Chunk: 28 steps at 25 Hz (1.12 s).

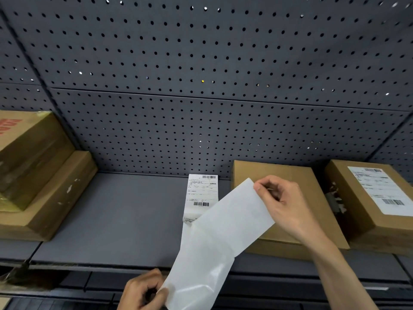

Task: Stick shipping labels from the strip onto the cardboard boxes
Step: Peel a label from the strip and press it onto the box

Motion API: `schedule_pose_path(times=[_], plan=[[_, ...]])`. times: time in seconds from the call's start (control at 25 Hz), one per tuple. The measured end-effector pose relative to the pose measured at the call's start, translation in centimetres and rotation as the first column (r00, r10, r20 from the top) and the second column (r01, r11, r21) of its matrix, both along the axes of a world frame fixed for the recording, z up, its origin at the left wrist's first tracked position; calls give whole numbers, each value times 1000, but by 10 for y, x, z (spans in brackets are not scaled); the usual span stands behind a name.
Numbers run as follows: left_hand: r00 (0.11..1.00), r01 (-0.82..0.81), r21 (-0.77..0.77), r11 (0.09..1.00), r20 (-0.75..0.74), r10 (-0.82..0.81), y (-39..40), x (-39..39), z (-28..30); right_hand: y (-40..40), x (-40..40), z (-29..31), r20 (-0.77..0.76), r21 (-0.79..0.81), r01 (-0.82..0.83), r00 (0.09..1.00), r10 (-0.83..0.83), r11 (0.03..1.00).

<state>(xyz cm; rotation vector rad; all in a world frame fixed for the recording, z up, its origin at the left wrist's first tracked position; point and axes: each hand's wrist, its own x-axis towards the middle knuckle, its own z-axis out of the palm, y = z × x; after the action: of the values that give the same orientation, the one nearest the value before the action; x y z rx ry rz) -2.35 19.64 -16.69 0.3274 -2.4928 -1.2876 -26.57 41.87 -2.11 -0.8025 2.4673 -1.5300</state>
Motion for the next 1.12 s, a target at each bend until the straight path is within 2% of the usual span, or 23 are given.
schedule_pose_path(times=[0.16,0.28,0.36,0.4,0.44,0.48,0.52,0.6,0.64,0.68,0.72,0.76,0.8,0.88,0.92,0.96,1.04,1.12], plan=[[997,-16,4,1000,75,16,-11,6,4,9,-10,11,-34,-20,53,998,-53,998],[990,-6,-117,993,137,22,0,14,10,17,-19,16,-93,-34,92,991,-94,995],[997,-53,-142,988,45,60,3,28,10,20,-22,19,-117,-43,100,988,-105,994],[997,-30,-146,989,60,40,-1,31,22,22,-23,20,-122,-54,101,987,-107,993],[981,102,-176,979,183,-69,-11,30,29,23,-23,21,-130,-66,102,985,-110,993],[948,219,-308,926,292,-127,-26,21,30,23,-22,22,-144,-74,103,983,-112,992],[929,306,-482,821,338,-148,-40,13,36,24,-21,23,-165,-79,104,980,-115,991],[927,132,-550,825,363,94,-28,2,57,25,-18,27,-221,-87,98,968,-115,991],[934,90,-511,855,342,106,-13,-7,72,25,-15,30,-253,-92,93,961,-113,991],[980,-4,-489,872,172,101,3,-24,79,24,-12,33,-295,-101,87,949,-113,991],[999,-18,-357,934,40,34,13,-41,81,25,-8,37,-364,-108,80,924,-114,991],[999,37,-114,993,-21,-39,25,-61,96,25,-3,41,-464,-109,74,878,-116,991],[995,84,163,983,-70,-74,36,-83,114,25,2,44,-579,-99,65,807,-111,993],[995,101,554,826,-51,-87,52,-124,142,24,14,45,-762,-45,34,645,-56,998],[996,89,671,736,-39,-85,58,-138,147,24,23,42,-824,2,21,567,-11,1000],[997,76,732,677,-40,-68,63,-147,150,24,31,37,-872,63,15,488,48,998],[998,58,775,629,-38,-46,67,-156,153,23,49,22,-918,199,23,355,178,980],[999,14,784,620,-43,32,72,-160,152,23,59,6,-900,311,17,327,289,950]])
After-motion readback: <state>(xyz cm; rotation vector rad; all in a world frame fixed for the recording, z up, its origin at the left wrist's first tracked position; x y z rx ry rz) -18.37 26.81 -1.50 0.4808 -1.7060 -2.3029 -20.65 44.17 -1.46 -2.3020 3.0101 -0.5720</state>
